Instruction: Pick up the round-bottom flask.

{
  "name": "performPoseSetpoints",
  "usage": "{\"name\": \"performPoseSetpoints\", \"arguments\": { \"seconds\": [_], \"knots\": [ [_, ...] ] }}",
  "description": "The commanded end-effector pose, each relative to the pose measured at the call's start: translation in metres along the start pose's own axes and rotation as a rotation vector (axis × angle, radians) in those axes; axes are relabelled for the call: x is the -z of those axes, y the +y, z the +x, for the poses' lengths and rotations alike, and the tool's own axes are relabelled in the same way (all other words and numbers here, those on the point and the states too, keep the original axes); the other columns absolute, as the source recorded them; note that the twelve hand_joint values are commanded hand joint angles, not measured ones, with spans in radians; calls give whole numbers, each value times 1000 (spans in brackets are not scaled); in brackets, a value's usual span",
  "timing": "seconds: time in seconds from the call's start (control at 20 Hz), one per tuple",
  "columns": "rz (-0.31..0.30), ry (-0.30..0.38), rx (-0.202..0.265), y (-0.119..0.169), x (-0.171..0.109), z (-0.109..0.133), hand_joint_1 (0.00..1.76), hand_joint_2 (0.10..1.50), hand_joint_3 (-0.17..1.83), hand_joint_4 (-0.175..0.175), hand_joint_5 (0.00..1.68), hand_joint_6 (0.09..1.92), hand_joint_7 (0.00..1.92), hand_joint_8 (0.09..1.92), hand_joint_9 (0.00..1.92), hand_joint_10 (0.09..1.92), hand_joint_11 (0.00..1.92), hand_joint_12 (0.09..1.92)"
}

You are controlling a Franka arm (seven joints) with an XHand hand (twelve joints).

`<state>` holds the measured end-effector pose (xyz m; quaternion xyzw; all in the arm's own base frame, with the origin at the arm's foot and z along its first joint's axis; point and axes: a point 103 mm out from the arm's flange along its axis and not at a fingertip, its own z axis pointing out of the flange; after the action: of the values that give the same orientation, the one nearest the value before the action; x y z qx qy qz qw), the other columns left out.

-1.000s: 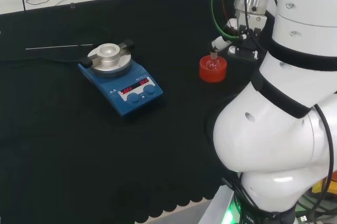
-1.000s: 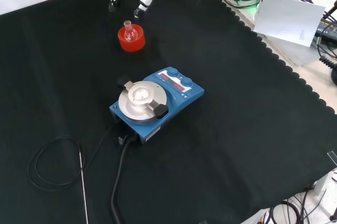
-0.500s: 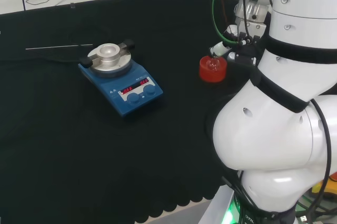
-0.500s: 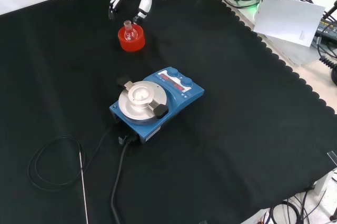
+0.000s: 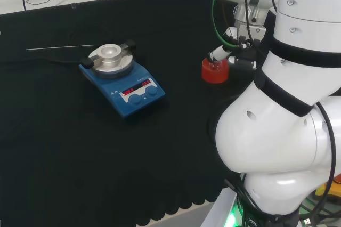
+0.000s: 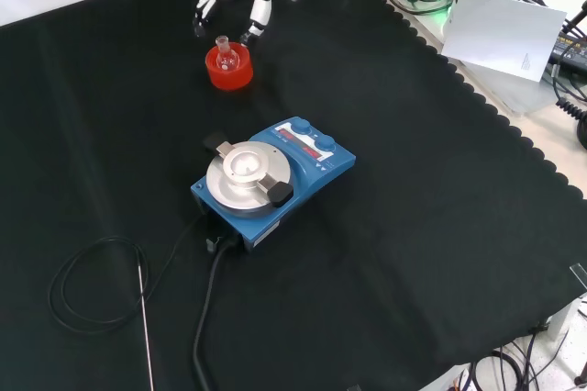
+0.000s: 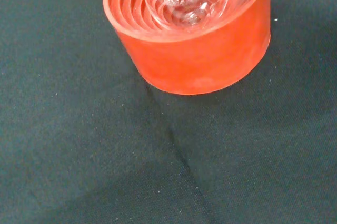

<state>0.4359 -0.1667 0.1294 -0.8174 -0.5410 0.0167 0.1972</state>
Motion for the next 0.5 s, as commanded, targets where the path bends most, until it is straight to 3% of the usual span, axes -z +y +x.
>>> {"name": "performPoseSetpoints", "arguments": {
  "seconds": [0.05,0.5],
  "knots": [
    [-17,5,-14,2,-9,2,886,640,555,-37,539,87,191,697,386,707,154,1402],
    [-57,-1,-33,12,-17,2,952,606,607,-39,557,87,183,692,403,705,164,1404]
  ]
}}
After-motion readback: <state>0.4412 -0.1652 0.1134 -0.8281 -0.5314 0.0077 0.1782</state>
